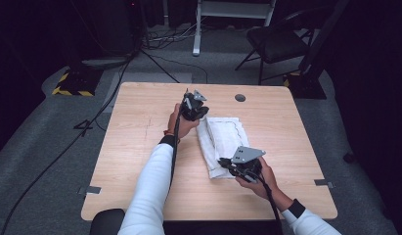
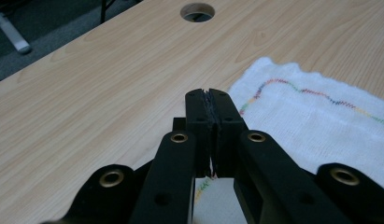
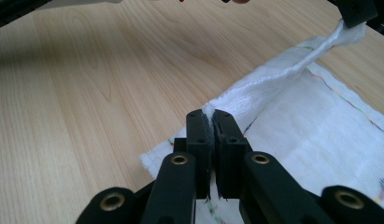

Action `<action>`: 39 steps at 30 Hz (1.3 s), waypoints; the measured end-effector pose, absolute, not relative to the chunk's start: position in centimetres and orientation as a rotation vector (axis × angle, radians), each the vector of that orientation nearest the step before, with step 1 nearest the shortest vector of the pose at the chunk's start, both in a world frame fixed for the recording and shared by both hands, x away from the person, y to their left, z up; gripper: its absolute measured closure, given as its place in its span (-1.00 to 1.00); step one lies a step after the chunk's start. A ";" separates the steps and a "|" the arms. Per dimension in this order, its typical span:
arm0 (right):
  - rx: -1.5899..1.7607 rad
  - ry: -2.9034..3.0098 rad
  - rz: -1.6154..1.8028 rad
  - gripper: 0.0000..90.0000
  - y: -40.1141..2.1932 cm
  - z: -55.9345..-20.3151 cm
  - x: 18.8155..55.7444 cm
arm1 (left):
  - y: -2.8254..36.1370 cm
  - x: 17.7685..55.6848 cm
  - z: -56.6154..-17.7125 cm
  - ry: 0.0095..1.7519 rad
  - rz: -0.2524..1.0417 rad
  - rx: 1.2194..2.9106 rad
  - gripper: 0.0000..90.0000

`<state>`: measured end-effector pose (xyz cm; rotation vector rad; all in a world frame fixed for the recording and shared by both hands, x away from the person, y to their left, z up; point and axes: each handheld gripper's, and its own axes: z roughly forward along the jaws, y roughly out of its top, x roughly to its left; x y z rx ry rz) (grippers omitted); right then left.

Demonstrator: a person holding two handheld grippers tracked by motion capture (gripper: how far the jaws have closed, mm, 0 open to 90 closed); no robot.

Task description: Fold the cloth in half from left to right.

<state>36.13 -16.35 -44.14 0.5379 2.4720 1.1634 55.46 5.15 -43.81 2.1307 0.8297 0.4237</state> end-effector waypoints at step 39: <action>0.836 2.434 0.942 0.32 -25.9 -46.9 36.6 | -3.1 54.5 -44.2 0.754 0.438 2.163 0.21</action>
